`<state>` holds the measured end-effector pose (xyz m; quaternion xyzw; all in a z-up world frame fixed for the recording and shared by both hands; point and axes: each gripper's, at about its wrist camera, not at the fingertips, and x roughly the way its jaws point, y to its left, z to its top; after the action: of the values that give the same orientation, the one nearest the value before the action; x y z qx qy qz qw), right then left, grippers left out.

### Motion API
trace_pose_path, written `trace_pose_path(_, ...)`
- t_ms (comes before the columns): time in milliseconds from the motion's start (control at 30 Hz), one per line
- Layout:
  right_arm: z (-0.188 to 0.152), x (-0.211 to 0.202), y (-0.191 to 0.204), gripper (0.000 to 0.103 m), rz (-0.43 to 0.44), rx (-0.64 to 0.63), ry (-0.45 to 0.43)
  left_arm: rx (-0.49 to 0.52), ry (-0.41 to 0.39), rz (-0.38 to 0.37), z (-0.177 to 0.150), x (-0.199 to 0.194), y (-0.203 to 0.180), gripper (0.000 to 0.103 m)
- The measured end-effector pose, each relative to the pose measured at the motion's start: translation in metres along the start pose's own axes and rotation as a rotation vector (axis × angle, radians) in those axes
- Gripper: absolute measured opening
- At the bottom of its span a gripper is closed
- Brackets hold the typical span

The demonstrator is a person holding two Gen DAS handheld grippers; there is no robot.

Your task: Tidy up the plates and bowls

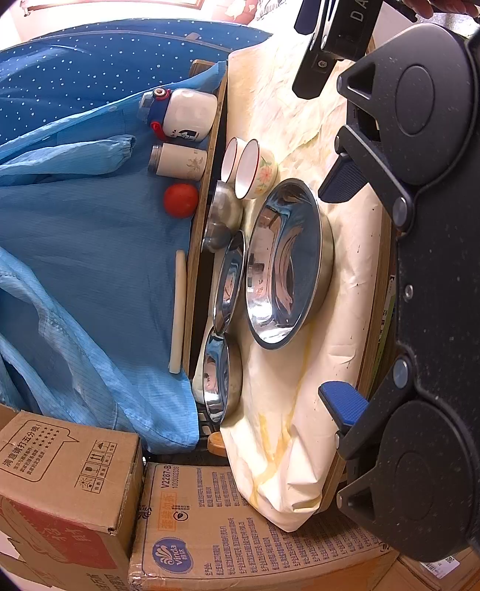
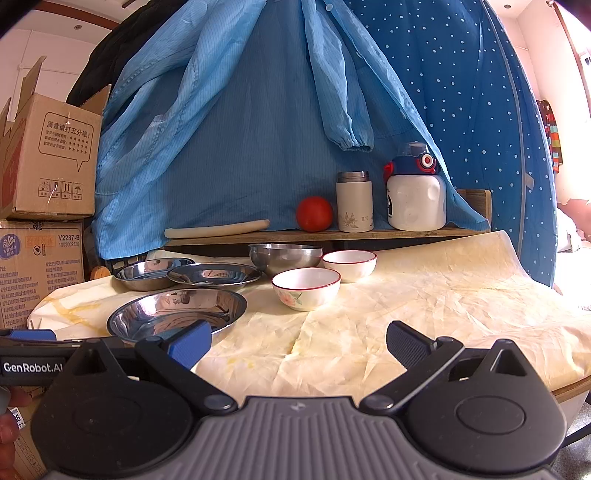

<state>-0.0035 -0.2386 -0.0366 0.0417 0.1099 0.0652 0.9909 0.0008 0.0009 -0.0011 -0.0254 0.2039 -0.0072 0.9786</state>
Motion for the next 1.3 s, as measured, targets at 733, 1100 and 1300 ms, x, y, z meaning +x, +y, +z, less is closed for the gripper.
trace_pose_path(733, -0.0013, -0.0001, -0.0001, 0.103, -0.001, -0.002, 0.0, 0.0, -0.002, 0.0, 0.0008, -0.0008, -0.0004, 0.102)
trace_pose_path(1100, -0.0021, 0.0015, 0.0004, 0.103, -0.001, -0.002, 0.0, -0.007, -0.005, -0.013, 0.0018, -0.0014, 0.0024, 0.102)
trace_pose_path(1300, -0.0026, 0.0022, 0.0006, 0.103, -0.001, -0.002, 0.001, -0.008, -0.006, -0.013, 0.0021, -0.0011, 0.0027, 0.102)
